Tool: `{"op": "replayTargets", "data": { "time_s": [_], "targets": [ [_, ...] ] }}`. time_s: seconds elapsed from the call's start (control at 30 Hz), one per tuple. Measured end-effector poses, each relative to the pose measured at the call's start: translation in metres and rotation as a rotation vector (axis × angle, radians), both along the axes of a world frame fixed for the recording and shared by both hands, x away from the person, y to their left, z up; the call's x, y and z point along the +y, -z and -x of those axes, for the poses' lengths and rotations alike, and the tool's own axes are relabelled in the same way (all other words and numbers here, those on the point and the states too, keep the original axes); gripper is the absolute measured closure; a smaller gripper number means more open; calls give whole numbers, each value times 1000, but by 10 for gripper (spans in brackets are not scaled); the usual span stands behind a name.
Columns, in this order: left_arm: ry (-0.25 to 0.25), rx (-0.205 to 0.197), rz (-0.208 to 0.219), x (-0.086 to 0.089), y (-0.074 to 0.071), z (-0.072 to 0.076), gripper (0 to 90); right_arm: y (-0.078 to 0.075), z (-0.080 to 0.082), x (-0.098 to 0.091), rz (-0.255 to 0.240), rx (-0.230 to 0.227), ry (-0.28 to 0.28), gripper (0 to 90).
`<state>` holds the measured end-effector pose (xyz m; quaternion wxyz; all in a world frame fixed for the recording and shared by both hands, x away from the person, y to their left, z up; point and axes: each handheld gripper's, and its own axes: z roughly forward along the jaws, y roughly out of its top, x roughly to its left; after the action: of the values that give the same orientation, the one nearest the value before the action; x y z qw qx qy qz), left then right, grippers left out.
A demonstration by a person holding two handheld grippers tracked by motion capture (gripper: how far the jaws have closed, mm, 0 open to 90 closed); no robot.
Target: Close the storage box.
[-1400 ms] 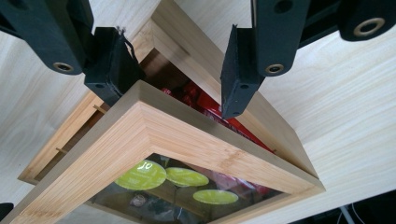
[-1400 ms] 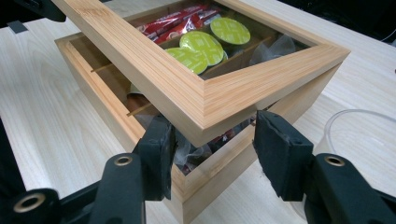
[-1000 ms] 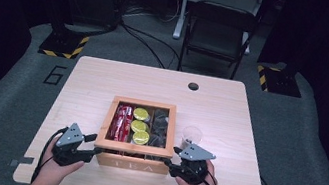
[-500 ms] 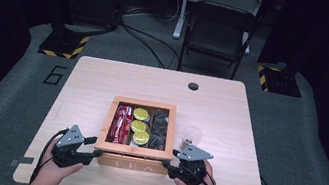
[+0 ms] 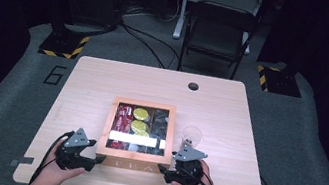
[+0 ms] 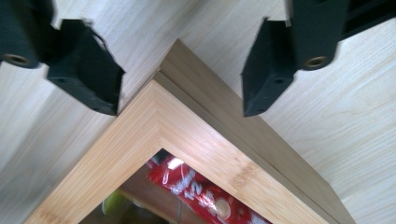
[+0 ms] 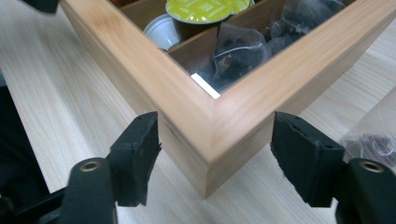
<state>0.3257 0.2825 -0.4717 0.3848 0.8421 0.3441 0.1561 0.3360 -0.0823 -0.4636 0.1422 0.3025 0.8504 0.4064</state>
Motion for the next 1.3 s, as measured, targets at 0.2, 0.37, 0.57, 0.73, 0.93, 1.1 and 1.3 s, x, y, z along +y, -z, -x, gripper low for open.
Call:
{"op": "replayTargets", "data": {
  "time_s": [0.2,0.37,0.57,0.73,0.93,1.1,1.3],
  "targets": [
    [-7,-2,37,2,-2,-1,253,-2,-1,-1,-19,3,13,296],
    [3,4,47,2,-4,0,254,-4,0,-3,-34,-5,12,296],
    [-15,-19,86,7,-13,0,261,-10,-1,-8,-60,-20,18,313],
    [-41,-30,105,14,-18,-2,264,-15,-1,-13,-78,-33,33,324],
    [-92,-48,116,29,-24,-5,274,-20,-2,-20,-89,-39,54,333],
    [-128,-48,121,39,-23,-9,286,-21,-4,-27,-101,-43,83,346],
    [-162,-42,128,46,-19,-14,300,-18,-7,-35,-105,-37,106,352]
  ]
}}
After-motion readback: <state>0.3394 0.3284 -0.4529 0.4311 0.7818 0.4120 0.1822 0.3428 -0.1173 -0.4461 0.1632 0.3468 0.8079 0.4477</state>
